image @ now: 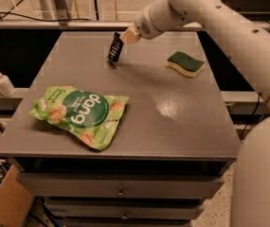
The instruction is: Move rxbar chocolate near sponge
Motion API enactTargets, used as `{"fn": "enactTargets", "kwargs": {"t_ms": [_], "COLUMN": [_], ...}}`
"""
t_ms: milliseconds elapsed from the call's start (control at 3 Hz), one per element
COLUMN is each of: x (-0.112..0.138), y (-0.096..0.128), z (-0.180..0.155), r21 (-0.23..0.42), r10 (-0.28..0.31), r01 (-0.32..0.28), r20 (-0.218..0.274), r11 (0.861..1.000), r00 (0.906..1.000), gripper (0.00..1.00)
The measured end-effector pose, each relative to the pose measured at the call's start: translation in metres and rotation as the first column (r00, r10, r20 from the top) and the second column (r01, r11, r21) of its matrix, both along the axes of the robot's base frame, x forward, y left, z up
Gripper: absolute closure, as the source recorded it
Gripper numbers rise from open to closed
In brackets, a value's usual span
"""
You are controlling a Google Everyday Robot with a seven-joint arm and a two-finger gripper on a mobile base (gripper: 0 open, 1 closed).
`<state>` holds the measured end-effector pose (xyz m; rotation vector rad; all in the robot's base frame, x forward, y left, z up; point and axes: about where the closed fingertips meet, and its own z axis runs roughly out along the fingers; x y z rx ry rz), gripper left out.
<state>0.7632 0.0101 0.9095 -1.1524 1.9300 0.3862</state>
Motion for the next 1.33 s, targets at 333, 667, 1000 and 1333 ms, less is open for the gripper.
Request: {"fn": "enactTargets", "kwargs": {"t_ms": [333,667,1000,1333], "x": [-0.026,-0.046,-0.058,-0.063], "y": [-0.015,-0.039,-0.062,-0.078], "z": [0.028,0.037,0.035,0.033], "r21": [-0.004,-0.038,-0.06,-0.091], "r10": [0.027,0.015,-0.01,-0.03], "r01": [-0.027,-0.013,0.012,0.035], "r20": [0.044,0.054,0.044,0.053], "r11": [1.0,0.999,0.998,0.995], "r00": [0.9987,0.9984,0.999,0.9982], "gripper": [1.0,1.0,1.0,1.0]}}
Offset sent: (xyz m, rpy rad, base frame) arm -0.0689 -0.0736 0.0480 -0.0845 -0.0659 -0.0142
